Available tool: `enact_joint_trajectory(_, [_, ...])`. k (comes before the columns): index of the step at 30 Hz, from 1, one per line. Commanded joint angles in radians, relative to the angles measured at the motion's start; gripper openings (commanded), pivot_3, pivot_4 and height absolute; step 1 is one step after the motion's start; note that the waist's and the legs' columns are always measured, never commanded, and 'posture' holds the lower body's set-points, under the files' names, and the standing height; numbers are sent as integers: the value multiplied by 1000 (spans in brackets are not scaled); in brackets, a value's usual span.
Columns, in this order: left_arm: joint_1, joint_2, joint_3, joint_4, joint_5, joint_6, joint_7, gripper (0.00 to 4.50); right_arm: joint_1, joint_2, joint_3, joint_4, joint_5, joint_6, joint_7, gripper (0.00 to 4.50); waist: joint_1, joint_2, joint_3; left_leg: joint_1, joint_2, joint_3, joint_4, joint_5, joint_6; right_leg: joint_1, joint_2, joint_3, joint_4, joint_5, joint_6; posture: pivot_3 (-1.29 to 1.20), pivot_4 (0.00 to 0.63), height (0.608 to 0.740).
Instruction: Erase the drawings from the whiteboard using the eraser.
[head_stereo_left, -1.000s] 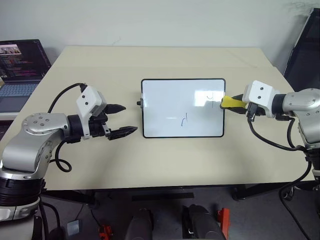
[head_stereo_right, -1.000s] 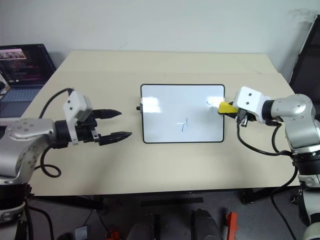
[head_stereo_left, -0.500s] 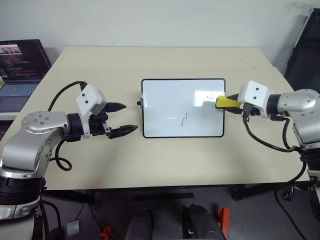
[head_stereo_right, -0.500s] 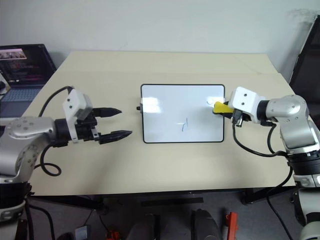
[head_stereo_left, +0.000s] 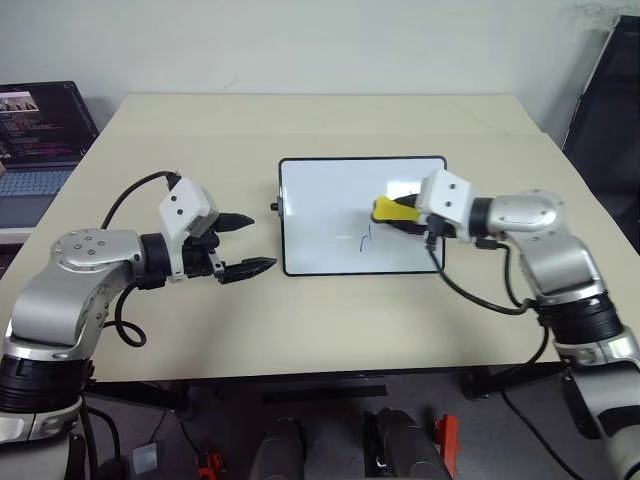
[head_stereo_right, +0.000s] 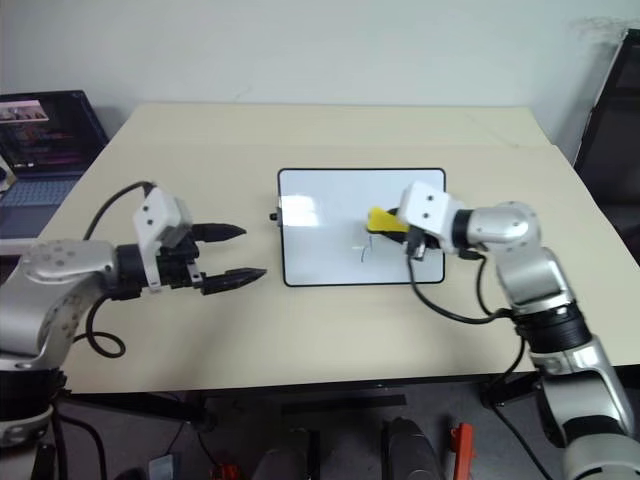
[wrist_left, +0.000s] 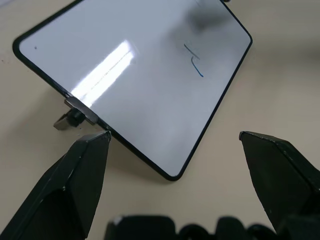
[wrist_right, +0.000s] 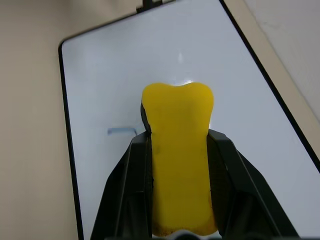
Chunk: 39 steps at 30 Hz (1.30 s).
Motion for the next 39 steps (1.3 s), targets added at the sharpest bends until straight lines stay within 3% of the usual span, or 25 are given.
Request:
enact_joint_trajectory(1, [-24, -1, 1, 7, 12, -29, -5, 4500, -36, 60, 30, 9, -42, -5, -79, 1099, 0, 0, 0, 0, 0, 0, 0, 0, 0, 0, 0, 0, 0, 0, 0, 0, 150, 740])
enact_joint_trajectory(6, [-28, 0, -2, 5, 12, -30, -5, 4500, -53, 111, 65, 124, -123, -57, -178, 1099, 5, 0, 0, 0, -1, 0, 0, 0, 0, 0, 0, 0, 0, 2, -3, 0, 150, 740])
enact_joint_trajectory(13, [-8, 3, 9, -12, 8, -23, 1, 4500, -54, 113, 70, 206, -157, -113, -207, 1099, 3, 0, 0, 0, 0, 0, 0, 0, 0, 0, 0, 0, 0, 2, -3, 0, 150, 740])
enact_joint_trajectory(28, [-6, -2, 10, -17, 5, -23, 8, 4500, -50, 115, 96, 264, -205, -157, -204, 1099, 0, 0, 0, 0, 0, 0, 0, 0, 0, 0, 0, 0, 0, 2, -3, 0, 150, 740])
enact_joint_trajectory(39, [-8, -2, 13, -21, 2, -18, 9, 4500, 81, 45, 176, 226, -256, -154, -107, 1097, -1, -1, -1, 3, 0, -1, 1, 0, 0, 4, 0, 0, 1, 1, -1, 0, 150, 740])
